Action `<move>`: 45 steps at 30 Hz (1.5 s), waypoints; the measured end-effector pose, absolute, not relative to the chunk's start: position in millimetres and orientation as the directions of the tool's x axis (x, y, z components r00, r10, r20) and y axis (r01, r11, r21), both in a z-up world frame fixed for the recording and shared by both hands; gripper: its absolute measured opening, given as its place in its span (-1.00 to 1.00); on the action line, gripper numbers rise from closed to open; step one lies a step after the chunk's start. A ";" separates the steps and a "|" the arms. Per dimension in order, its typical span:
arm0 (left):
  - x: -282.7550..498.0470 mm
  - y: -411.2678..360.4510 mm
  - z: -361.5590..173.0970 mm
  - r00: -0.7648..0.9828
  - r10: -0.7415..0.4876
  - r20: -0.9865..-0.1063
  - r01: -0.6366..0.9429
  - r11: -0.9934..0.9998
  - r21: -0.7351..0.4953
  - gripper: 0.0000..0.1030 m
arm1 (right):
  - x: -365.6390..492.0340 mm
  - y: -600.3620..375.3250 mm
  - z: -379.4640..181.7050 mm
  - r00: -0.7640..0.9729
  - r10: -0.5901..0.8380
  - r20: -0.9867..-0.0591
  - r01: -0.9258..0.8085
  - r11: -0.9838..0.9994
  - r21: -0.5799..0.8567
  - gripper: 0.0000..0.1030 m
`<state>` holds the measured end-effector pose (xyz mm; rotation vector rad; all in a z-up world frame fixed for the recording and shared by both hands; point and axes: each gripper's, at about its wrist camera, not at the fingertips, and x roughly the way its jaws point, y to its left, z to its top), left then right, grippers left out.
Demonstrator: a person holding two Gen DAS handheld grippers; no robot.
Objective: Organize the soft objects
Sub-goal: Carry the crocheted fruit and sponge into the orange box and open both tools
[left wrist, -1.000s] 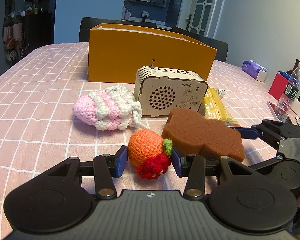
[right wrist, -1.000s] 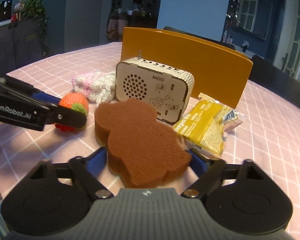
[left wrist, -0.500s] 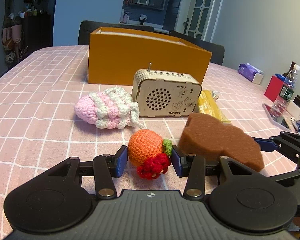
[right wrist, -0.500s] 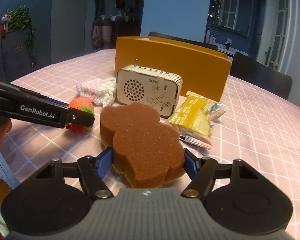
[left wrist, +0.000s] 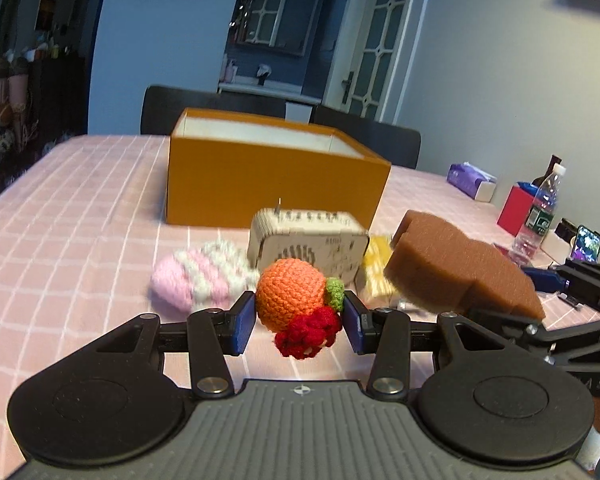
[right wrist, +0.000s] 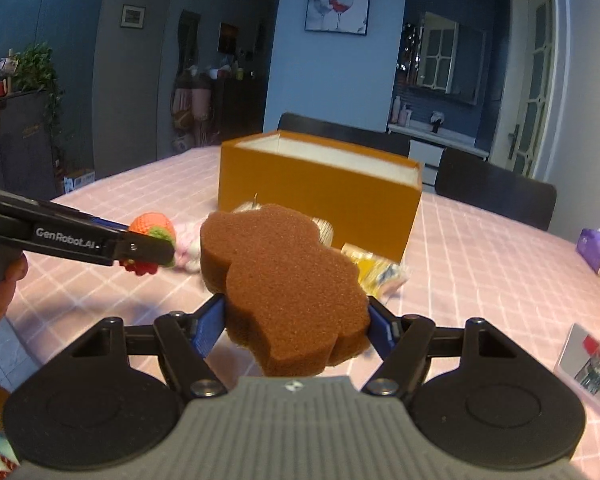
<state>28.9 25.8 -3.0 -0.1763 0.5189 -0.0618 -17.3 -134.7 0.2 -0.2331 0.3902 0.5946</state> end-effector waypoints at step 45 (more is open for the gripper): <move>345.9 90.7 44.7 0.721 -0.028 -0.693 0.035 0.999 -0.003 0.00 | 331.2 4.5 71.7 0.590 0.441 -0.676 -0.596 0.803 0.004 0.40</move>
